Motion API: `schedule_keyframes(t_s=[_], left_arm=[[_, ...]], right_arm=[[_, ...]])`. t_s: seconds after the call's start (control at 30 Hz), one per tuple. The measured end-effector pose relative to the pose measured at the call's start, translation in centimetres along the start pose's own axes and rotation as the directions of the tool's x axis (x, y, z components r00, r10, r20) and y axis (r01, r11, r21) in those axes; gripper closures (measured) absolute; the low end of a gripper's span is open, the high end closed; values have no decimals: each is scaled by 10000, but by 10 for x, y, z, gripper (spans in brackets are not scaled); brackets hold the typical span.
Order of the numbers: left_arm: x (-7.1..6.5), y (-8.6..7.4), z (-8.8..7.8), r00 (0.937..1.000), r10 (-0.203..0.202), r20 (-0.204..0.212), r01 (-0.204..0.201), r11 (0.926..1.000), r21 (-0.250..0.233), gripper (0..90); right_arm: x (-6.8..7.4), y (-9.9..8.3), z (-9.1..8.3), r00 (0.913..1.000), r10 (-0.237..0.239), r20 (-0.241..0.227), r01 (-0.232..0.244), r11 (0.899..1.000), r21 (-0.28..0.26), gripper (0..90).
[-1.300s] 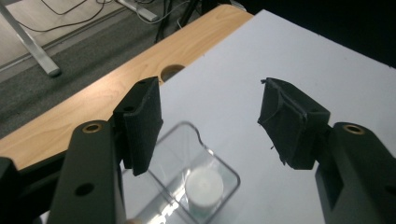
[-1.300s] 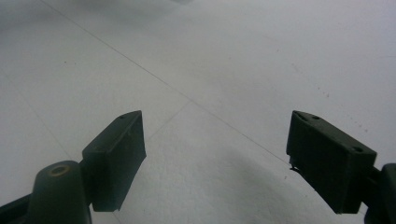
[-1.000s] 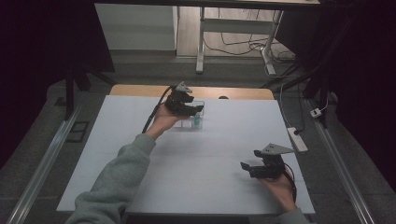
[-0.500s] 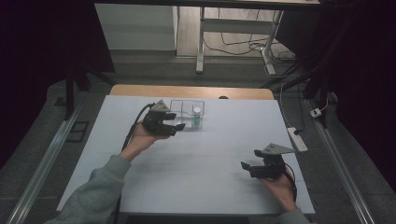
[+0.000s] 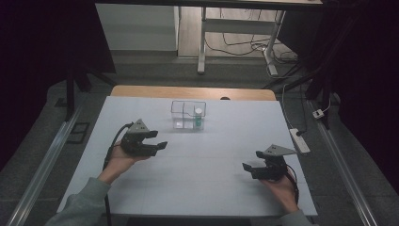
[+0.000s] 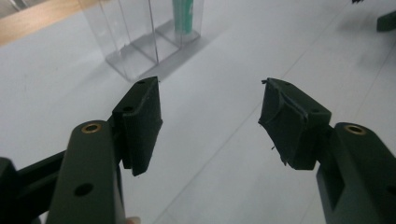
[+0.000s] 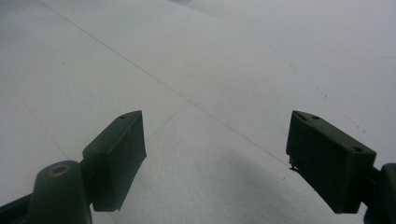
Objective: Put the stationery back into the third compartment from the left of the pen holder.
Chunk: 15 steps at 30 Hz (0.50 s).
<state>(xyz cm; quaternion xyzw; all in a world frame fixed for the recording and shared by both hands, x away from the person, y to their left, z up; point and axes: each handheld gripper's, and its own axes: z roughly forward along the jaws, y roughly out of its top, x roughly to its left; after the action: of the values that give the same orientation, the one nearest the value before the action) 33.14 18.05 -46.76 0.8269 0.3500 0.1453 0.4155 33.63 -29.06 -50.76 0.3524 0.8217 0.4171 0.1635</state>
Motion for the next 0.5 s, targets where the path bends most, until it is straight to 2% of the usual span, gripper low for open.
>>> schedule_keyframes(t_s=[0.17,0.5], left_arm=[[-4,-19,-5,9996,93,-277,-90,9999,133,380],[-8,-57,-16,9970,-555,-536,568,9981,239,378]], right_arm=[[0,0,0,10000,30,-27,-30,10000,-12,193],[0,0,0,10000,29,-22,-29,10000,-73,193]])
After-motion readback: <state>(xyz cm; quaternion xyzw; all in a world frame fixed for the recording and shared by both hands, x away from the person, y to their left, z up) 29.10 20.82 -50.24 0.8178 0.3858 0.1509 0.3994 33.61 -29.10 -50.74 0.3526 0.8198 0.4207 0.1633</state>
